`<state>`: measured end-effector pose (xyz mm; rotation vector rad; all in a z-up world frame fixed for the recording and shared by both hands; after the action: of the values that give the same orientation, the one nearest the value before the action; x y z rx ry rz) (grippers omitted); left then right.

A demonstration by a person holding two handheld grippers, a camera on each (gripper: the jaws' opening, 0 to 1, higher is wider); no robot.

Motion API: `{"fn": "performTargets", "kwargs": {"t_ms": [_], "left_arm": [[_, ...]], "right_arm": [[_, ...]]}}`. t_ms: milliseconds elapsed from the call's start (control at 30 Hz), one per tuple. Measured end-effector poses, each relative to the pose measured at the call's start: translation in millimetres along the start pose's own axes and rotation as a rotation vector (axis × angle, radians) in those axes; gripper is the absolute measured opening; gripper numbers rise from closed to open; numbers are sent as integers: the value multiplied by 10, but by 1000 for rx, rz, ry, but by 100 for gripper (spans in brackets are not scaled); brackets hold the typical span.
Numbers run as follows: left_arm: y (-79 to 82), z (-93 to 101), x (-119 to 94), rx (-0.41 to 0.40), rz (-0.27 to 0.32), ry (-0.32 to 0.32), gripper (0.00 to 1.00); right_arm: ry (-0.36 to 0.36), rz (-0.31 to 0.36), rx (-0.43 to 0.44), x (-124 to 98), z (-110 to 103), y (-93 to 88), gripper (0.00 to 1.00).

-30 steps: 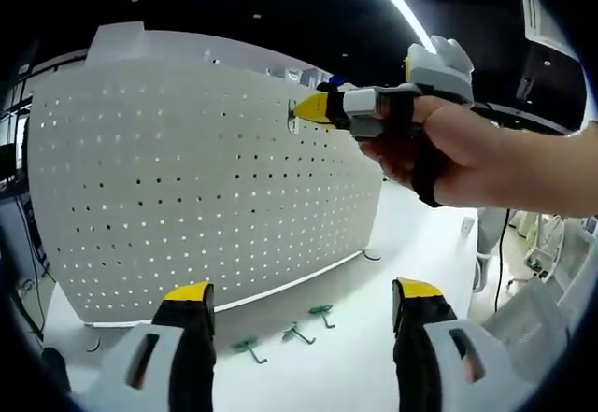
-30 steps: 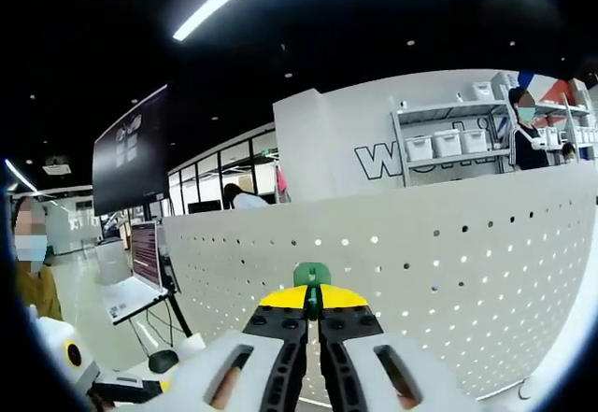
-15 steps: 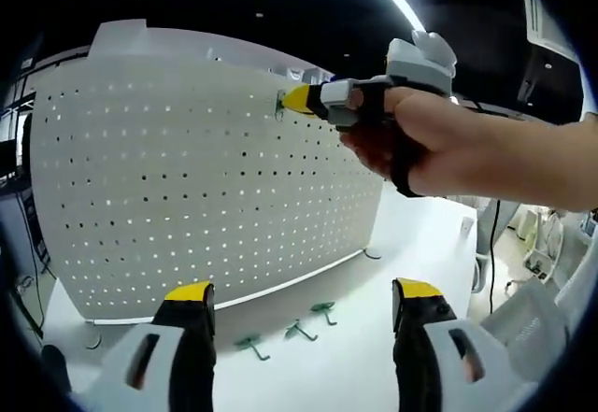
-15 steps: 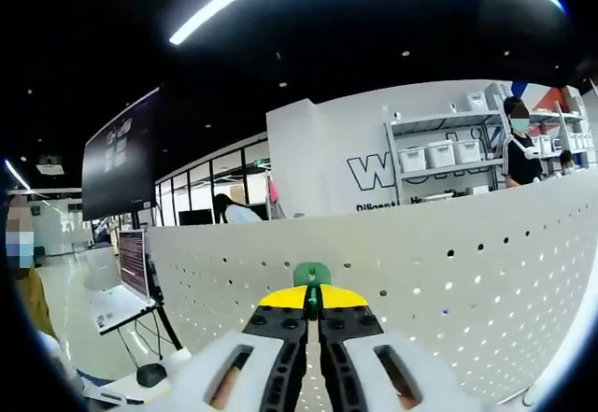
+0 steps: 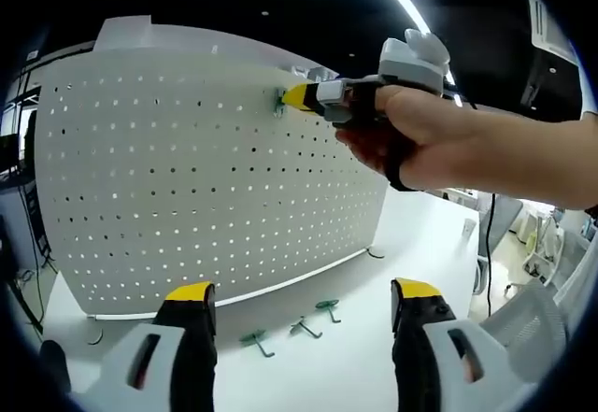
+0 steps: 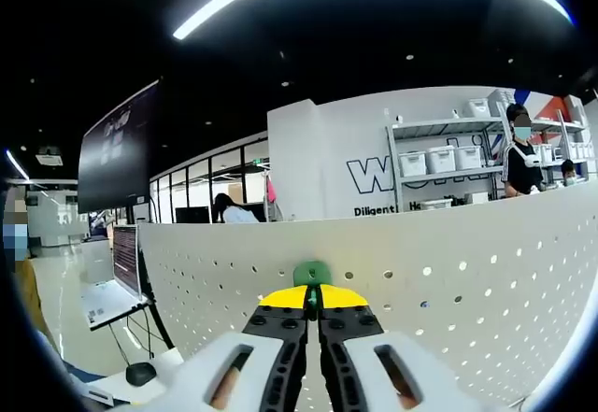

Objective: Insert the hook assembly into the mounting plate slot until the hook locks in place.

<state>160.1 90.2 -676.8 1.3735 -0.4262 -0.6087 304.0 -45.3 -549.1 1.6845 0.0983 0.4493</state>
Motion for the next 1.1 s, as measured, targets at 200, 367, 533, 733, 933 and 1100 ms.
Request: {"fn": "performTargets", "kwargs": {"t_ms": [200, 367, 533, 733, 933, 1100], "left_arm": [[1, -50, -14, -11, -3, 12, 79], [0, -56, -19, -8, -7, 14, 78], [-15, -32, -28, -5, -14, 8, 78], [1, -12, -51, 8, -13, 5, 78], [-2, -9, -94, -1, -9, 10, 78], [31, -17, -141, -7, 3, 19, 78]], "right_arm": [[-1, -4, 3, 25, 11, -20, 0], [-11, -1, 12, 23, -9, -34, 0], [-33, -2, -22, 45, -31, -45, 0], [-94, 9, -162, 53, -95, -56, 0], [-204, 13, -114, 72, -123, -88, 1], [-226, 24, -141, 75, -145, -102, 1]]}}
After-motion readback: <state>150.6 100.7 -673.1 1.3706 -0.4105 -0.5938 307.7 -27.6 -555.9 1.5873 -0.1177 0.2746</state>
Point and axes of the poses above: the point that each gripper's makers call its tool centre point, and the gripper's own axes: x roughly forward along the fingers, z roughly to its right, y roughly out of its top, the point moved 6 cm from there along -x, roughly backward along the fingers, and after that the axes turned 11 degrees about z, right-handed, at the moved point
